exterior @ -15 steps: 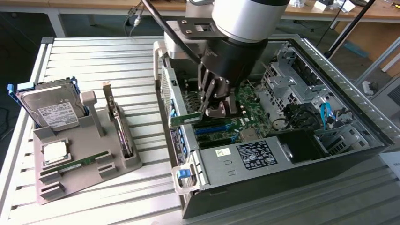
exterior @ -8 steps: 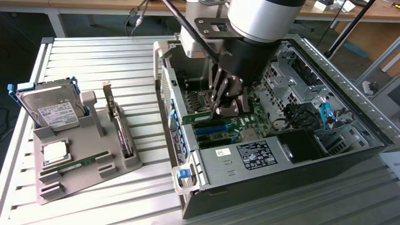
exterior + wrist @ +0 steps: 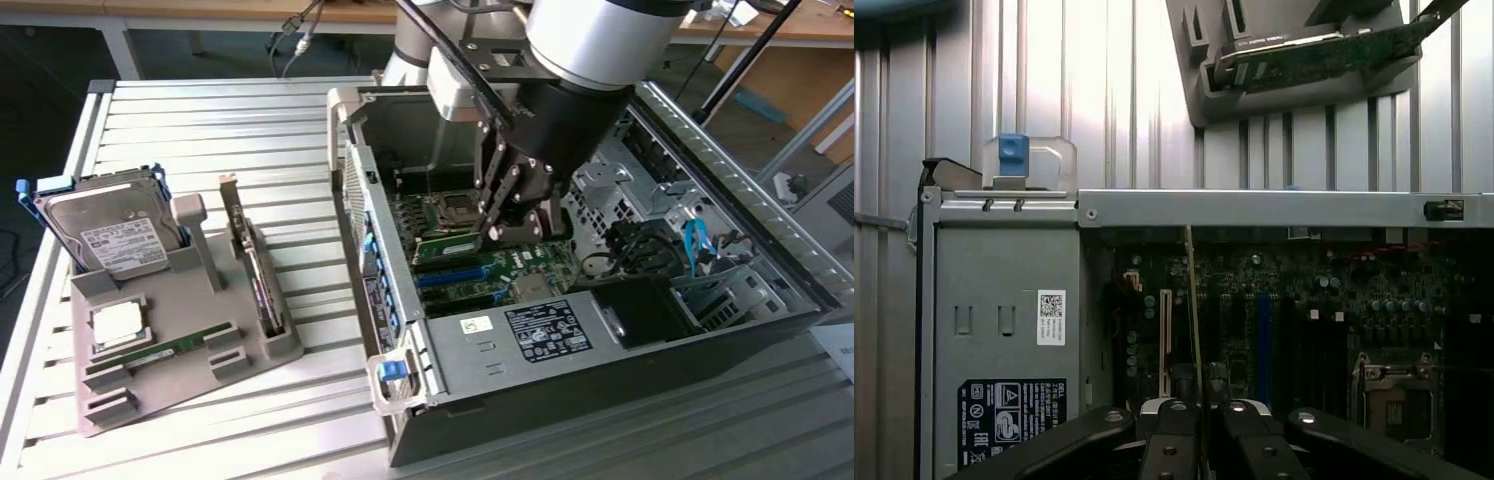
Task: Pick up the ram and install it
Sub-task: 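Pick up the ram and move it above insertion slot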
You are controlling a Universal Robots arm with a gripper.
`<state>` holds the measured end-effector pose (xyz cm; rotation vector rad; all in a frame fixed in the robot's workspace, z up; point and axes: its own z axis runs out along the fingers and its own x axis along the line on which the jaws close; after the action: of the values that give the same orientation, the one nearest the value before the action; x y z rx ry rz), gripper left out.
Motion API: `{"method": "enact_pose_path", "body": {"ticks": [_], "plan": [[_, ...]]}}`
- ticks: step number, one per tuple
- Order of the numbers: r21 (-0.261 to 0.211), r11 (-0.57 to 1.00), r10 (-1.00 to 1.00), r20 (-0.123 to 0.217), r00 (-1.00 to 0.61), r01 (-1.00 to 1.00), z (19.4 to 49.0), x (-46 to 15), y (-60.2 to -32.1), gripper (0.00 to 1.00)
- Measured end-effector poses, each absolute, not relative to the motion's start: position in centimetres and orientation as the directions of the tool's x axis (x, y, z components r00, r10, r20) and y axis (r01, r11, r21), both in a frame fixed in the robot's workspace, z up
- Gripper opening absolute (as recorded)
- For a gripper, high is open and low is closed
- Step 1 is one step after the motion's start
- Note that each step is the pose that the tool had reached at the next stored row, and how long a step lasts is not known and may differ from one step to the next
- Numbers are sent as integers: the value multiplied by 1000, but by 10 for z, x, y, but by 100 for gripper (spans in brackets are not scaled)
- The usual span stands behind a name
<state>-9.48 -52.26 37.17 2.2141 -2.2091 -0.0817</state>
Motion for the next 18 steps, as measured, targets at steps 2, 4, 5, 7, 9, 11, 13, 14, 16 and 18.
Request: {"method": "enact_pose_path", "body": {"ticks": [2,4,5,7,9,11,13,14,16,18], "plan": [[46,0,-1000,-28,-1,-999,372,-90,-523,14],[46,2,-1000,-28,-3,-999,371,-85,-523,14],[46,3,-1000,-28,-4,-999,371,-82,-523,14],[46,5,-1000,-28,-6,-999,371,-77,-523,14],[46,7,-1000,-28,-8,-999,371,-71,-523,14],[46,8,-1000,-28,-9,-999,371,-65,-523,14],[46,9,-1000,-28,-10,-999,371,-59,-523,14],[46,9,-1000,-28,-10,-999,371,-56,-523,14],[46,10,-1000,-28,-11,-999,371,-49,-523,14],[46,11,-1000,-28,-12,-999,370,-40,-522,14]]}}
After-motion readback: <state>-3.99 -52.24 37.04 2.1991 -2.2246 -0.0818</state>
